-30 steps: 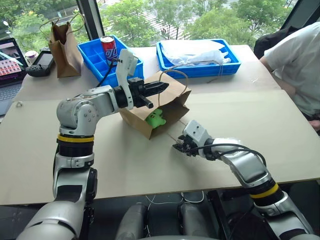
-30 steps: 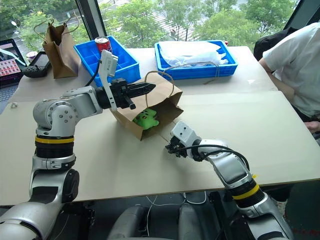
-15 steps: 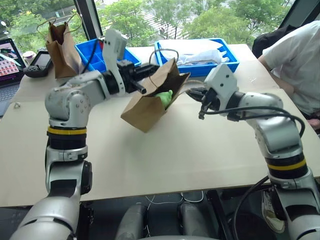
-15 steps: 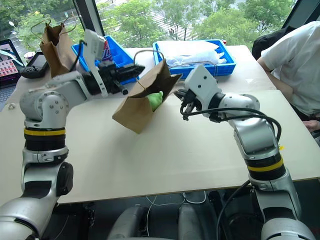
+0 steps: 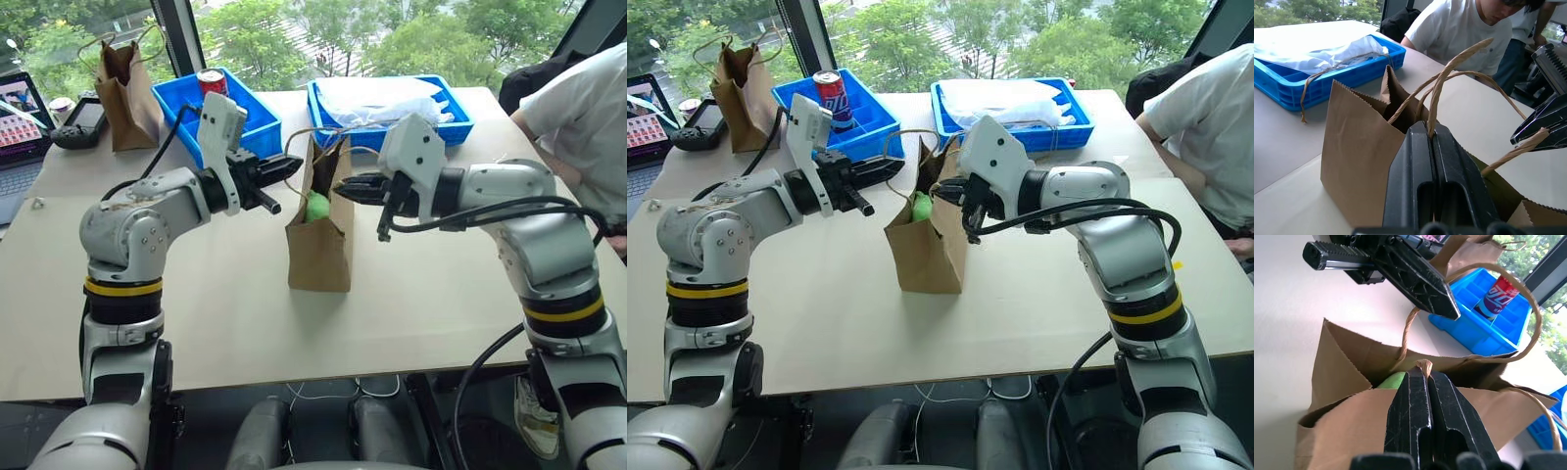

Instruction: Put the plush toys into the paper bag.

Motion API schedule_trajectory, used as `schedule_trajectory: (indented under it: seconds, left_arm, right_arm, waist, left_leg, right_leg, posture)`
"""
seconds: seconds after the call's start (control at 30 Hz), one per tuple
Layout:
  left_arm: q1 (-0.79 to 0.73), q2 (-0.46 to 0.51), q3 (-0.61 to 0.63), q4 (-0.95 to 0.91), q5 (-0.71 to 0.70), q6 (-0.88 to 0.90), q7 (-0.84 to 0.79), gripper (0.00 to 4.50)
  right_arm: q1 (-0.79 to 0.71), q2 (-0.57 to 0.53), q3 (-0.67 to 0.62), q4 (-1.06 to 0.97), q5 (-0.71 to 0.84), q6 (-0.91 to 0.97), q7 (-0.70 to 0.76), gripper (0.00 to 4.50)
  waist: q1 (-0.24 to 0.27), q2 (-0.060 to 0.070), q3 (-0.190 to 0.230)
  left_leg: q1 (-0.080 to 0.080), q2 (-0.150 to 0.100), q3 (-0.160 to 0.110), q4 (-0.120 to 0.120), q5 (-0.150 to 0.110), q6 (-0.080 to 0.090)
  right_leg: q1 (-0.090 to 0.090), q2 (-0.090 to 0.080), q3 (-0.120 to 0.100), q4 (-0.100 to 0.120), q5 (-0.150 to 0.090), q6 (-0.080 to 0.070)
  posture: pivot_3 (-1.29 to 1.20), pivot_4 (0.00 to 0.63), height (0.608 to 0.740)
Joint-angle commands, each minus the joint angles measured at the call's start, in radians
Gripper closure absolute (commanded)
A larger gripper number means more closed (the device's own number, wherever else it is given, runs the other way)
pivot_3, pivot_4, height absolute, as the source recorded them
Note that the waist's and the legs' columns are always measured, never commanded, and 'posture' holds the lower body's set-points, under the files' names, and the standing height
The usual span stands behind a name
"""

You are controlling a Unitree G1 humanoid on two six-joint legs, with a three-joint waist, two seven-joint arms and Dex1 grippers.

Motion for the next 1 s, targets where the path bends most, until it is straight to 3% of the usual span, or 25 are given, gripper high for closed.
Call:
schedule_trajectory:
  seconds: [0.03, 0.07, 0.1, 0.13, 0.2, 0.43, 0.5, 0.53, 0.57, 0.67, 0.87, 1.0]
  left_arm:
    - [-0.011, 0.020, 0.036, -0.044, -0.040, 0.015, -0.012, 4.50]
    - [-0.020, 0.012, 0.064, -0.037, -0.073, 0.039, -0.006, 4.50]
    - [-0.027, 0.003, 0.095, -0.031, -0.108, 0.062, 0.003, 4.21]
    - [-0.038, -0.008, 0.133, -0.017, -0.148, 0.085, 0.016, 3.89]
    - [-0.049, 0.003, 0.168, -0.001, -0.191, 0.114, 0.005, 3.34]
    - [-0.048, 0.111, 0.209, 0.033, -0.253, 0.131, -0.086, 0.89]
    - [-0.035, 0.164, 0.211, 0.047, -0.251, 0.123, -0.121, 0.37]
    - [-0.033, 0.191, 0.212, 0.057, -0.245, 0.113, -0.141, 0.00]
    - [-0.032, 0.214, 0.212, 0.066, -0.236, 0.099, -0.157, 0.00]
    - [0.021, 0.282, 0.163, 0.043, -0.187, 0.027, -0.251, 0.00]
    - [0.278, 0.413, 0.047, -0.093, -0.106, -0.149, -0.509, 0.00]
    - [0.359, 0.370, 0.021, -0.096, -0.024, -0.333, -0.556, 0.00]
  right_arm:
    - [0.003, -0.022, -0.018, -0.032, -0.001, -0.005, 0.005, 4.44]
    - [0.002, -0.018, -0.036, -0.027, 0.016, 0.012, 0.001, 4.44]
    - [0.003, -0.019, -0.052, -0.025, 0.026, 0.023, -0.005, 4.49]
    - [0.001, -0.026, -0.066, -0.022, 0.038, 0.030, 0.000, 3.98]
    - [-0.004, -0.049, -0.088, -0.014, 0.051, 0.032, 0.019, 3.66]
    - [-0.068, -0.121, -0.173, 0.015, 0.117, 0.035, 0.071, 1.24]
    - [-0.092, -0.126, -0.224, 0.019, 0.179, 0.063, 0.081, 0.73]
    - [-0.108, -0.125, -0.256, 0.028, 0.212, 0.079, 0.082, 0.23]
    - [-0.122, -0.127, -0.285, 0.034, 0.244, 0.098, 0.082, 0.08]
    - [-0.113, -0.175, -0.339, 0.008, 0.317, 0.173, 0.097, 0.08]
    - [0.082, -0.367, -0.357, -0.122, 0.433, 0.303, 0.198, 0.08]
    - [0.165, -0.332, -0.322, -0.139, 0.393, 0.267, 0.118, 1.23]
  waist:
    - [-0.001, 0.000, 0.000]
    - [-0.001, 0.000, 0.000]
    - [-0.002, 0.000, 0.000]
    - [-0.002, 0.000, 0.000]
    - [-0.001, 0.000, 0.000]
    - [-0.003, 0.000, 0.000]
    - [-0.004, 0.000, 0.000]
    - [-0.005, 0.000, 0.000]
    - [-0.005, 0.000, 0.000]
    - [-0.004, 0.000, 0.000]
    - [0.004, 0.000, 0.000]
    - [0.007, 0.000, 0.000]
  left_leg:
    - [0.000, 0.000, 0.000, 0.000, 0.000, 0.000]
    - [0.000, 0.000, 0.000, 0.000, 0.000, 0.000]
    - [0.000, 0.000, 0.000, 0.000, 0.000, 0.000]
    - [0.000, 0.000, 0.000, 0.000, 0.000, 0.000]
    - [0.000, 0.000, 0.000, 0.000, 0.000, 0.000]
    - [0.000, 0.000, 0.000, 0.000, 0.000, 0.000]
    - [0.000, 0.000, 0.000, -0.001, 0.000, 0.000]
    - [0.000, 0.000, 0.000, -0.001, 0.000, 0.000]
    - [0.000, 0.000, 0.000, -0.001, 0.000, 0.000]
    - [0.000, 0.001, 0.000, -0.001, 0.000, 0.000]
    - [0.000, 0.000, 0.001, -0.002, -0.002, 0.002]
    - [-0.001, 0.002, 0.002, -0.001, -0.002, 0.003]
  right_leg:
    - [0.000, 0.000, 0.000, 0.000, 0.000, 0.000]
    - [0.000, 0.000, 0.000, 0.000, 0.000, 0.000]
    - [0.000, 0.000, 0.000, 0.000, 0.000, 0.000]
    - [0.000, 0.000, 0.000, 0.000, 0.000, 0.000]
    - [0.000, 0.000, 0.000, 0.000, 0.000, 0.000]
    - [0.000, 0.000, 0.000, 0.000, 0.000, 0.000]
    - [-0.001, 0.000, 0.000, 0.000, 0.000, 0.000]
    - [-0.001, 0.000, 0.000, 0.000, 0.000, 0.000]
    - [-0.001, 0.000, 0.000, 0.000, 0.000, 0.000]
    - [0.000, 0.000, 0.000, -0.001, 0.000, 0.000]
    - [0.001, -0.004, -0.001, -0.004, 0.000, 0.000]
    - [0.000, -0.005, 0.000, -0.006, 0.000, -0.002]
  posture:
    - [0.00, 0.150, 0.740]
    - [0.00, 0.150, 0.740]
    - [0.00, 0.150, 0.740]
    - [0.00, 0.150, 0.740]
    - [0.00, 0.150, 0.740]
    - [0.00, 0.150, 0.740]
    - [0.00, 0.150, 0.740]
    - [0.00, 0.150, 0.740]
    - [0.00, 0.150, 0.740]
    - [0.00, 0.150, 0.740]
    - [0.00, 0.150, 0.740]
    - [0.00, 0.150, 0.740]
